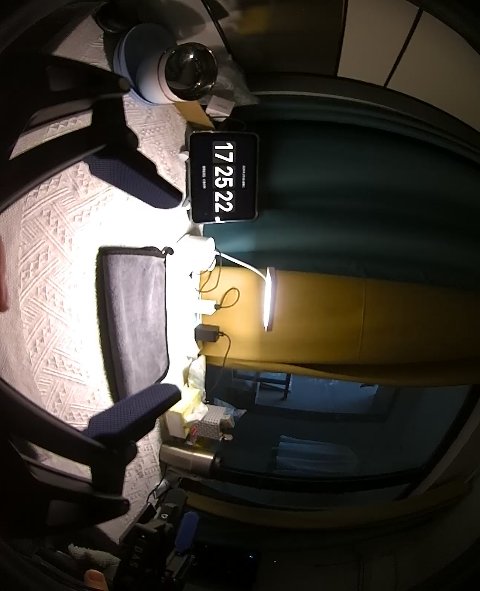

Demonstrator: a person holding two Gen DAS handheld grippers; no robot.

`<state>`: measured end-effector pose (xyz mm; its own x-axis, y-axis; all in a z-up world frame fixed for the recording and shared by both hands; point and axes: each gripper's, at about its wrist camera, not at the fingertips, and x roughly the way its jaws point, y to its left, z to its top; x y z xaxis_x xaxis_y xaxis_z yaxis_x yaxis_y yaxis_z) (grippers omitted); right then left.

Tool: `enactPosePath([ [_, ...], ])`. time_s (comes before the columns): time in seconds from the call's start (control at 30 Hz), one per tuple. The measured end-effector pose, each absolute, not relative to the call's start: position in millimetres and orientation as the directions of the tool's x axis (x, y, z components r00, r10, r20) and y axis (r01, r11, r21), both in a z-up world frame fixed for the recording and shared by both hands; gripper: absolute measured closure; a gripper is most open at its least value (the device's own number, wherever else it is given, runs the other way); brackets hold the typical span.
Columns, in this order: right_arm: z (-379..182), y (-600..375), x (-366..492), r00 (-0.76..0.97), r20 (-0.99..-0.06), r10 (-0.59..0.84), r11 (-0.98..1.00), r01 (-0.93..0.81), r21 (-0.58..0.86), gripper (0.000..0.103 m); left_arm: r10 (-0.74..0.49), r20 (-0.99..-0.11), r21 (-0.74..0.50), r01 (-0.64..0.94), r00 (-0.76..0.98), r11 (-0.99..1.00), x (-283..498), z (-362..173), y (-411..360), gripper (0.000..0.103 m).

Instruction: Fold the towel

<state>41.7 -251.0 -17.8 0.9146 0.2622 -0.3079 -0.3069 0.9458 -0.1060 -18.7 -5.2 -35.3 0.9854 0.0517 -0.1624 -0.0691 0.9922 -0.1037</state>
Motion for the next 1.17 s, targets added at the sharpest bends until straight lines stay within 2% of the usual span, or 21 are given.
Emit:
enactPosePath([
  [1.17,-19.4,-251.0,41.8,0.913,-0.313,0.263,0.945,-0.309,-0.106,0.036,0.039,-0.158,-0.103,-0.055,0.987,0.993,-18.0,-36.0,-13.6,0.007],
])
